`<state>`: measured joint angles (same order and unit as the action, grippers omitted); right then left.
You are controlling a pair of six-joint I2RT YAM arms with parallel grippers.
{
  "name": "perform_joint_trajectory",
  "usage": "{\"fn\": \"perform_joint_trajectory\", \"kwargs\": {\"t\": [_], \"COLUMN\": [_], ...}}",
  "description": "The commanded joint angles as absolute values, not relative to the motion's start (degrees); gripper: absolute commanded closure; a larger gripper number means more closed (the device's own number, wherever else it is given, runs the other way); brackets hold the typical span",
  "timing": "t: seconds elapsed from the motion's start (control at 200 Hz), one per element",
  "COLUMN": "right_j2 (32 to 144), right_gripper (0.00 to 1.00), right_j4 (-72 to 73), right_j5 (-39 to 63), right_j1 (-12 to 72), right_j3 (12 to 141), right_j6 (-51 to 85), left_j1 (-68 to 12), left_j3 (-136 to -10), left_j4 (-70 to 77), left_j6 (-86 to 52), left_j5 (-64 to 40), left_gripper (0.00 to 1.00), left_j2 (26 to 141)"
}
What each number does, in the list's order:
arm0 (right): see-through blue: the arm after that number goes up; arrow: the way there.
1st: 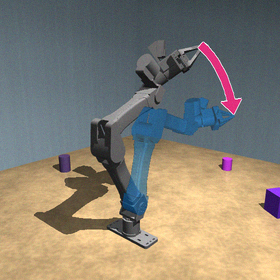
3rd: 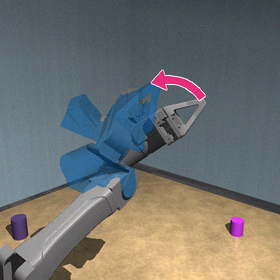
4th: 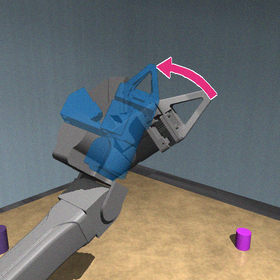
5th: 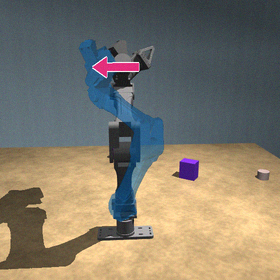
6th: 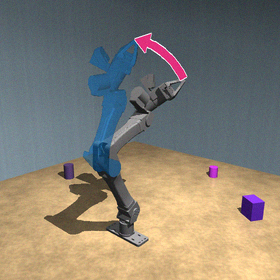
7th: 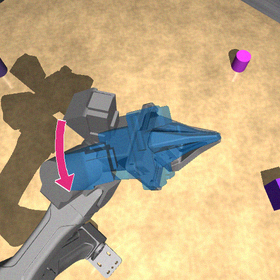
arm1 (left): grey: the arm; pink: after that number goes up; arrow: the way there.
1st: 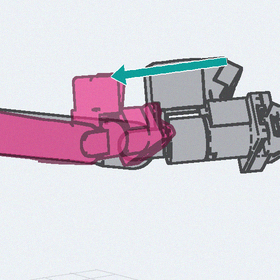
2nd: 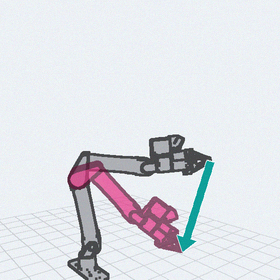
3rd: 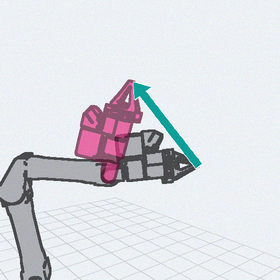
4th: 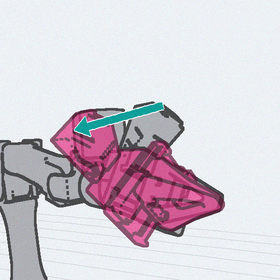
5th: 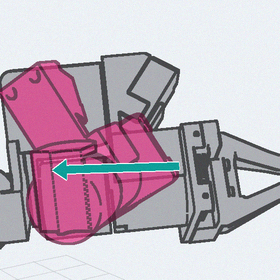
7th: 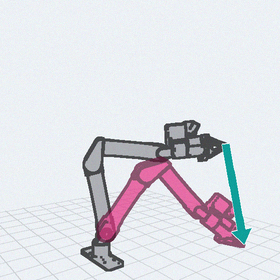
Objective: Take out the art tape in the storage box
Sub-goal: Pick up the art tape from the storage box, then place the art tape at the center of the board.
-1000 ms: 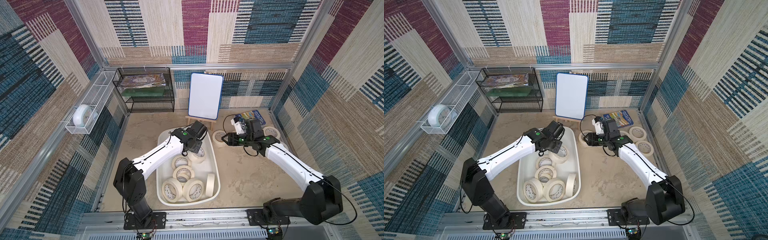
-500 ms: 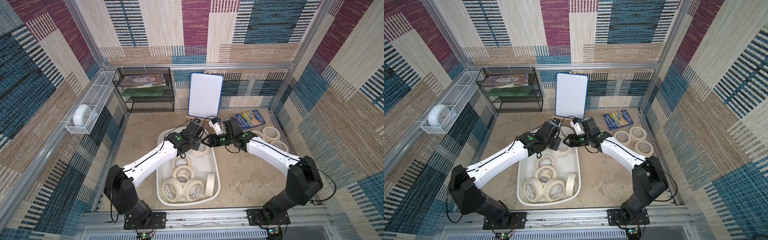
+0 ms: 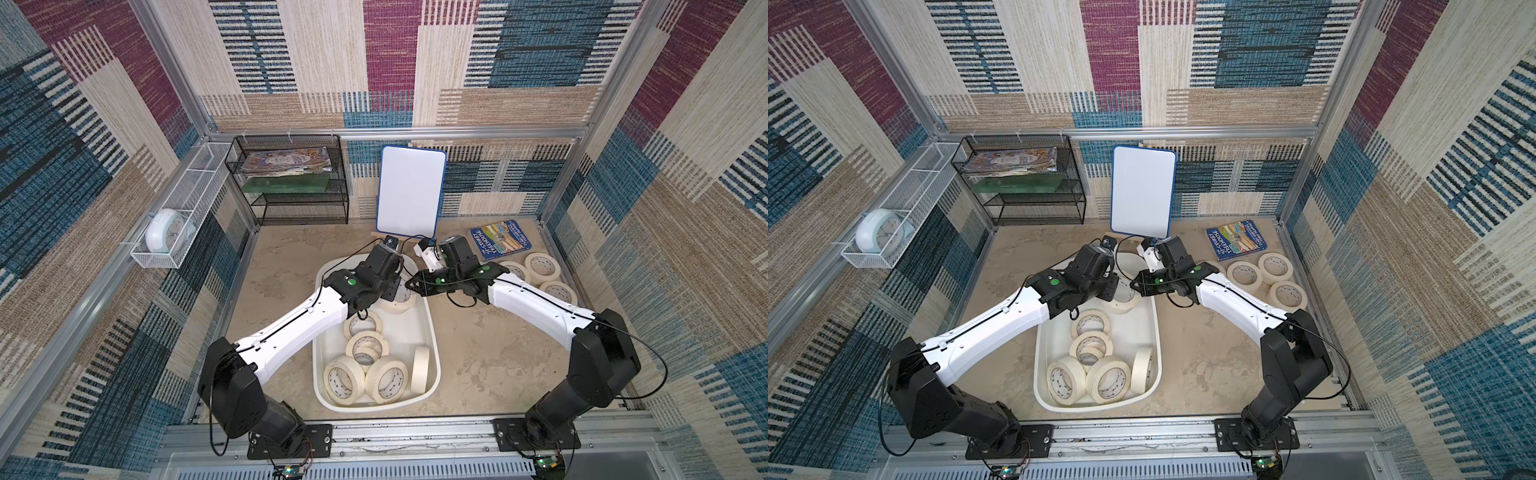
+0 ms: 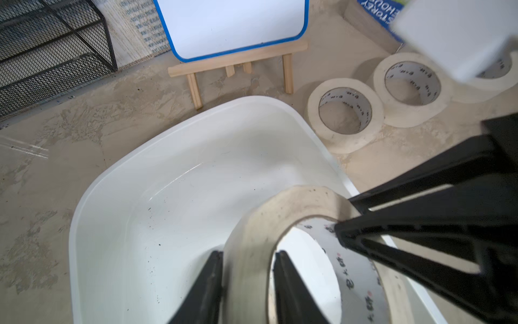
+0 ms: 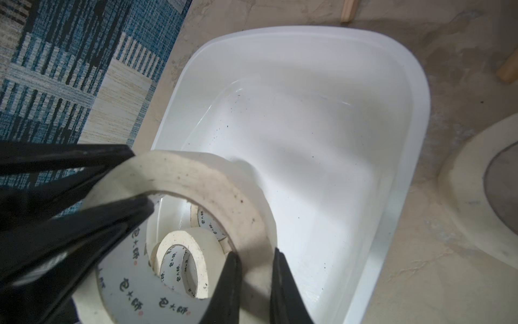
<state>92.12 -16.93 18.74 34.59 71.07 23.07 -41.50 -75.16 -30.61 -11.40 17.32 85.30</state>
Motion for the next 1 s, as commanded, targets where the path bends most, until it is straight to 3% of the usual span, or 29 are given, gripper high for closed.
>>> {"fn": "perform_joint_trajectory", "kwargs": {"t": [0.0,0.065,0.19,0.416,0.611,0.761,0.991], "right_j2": [90.89,89.87,86.66,77.63,70.16,70.46,74.65], "right_gripper": [1.00,1.00,1.00,1.00,1.00,1.00,1.00], "right_j4": [-17.66,-19.11,-21.35,-26.24,-31.16,-31.34,-25.94], "right_j5": [12.39,9.69,5.11,-0.87,-6.96,-9.76,-10.77], "right_j1": [34.22,33.74,31.92,23.81,8.80,0.62,-5.03], "right_j3": [72.14,72.25,71.08,65.10,57.17,52.48,47.30], "right_j6": [23.84,23.73,23.76,22.87,21.54,21.34,22.40], "left_j1": [-41.57,-41.57,-41.57,-41.31,-40.91,-40.89,-41.02], "left_j3": [-72.93,-72.33,-71.71,-70.92,-68.65,-68.22,-66.65], "left_j4": [-25.42,-25.52,-27.10,-31.86,-33.51,-35.37,-39.58], "left_j6": [-10.66,-10.37,-10.00,-9.31,-9.48,-9.10,-8.09], "left_j5": [15.16,14.30,14.27,17.32,15.10,11.51,10.59], "left_gripper": [0.27,0.13,0.06,0.06,0.07,0.09,0.10], "left_j2": [82.39,80.28,76.08,72.53,72.61,73.54,74.28]}}
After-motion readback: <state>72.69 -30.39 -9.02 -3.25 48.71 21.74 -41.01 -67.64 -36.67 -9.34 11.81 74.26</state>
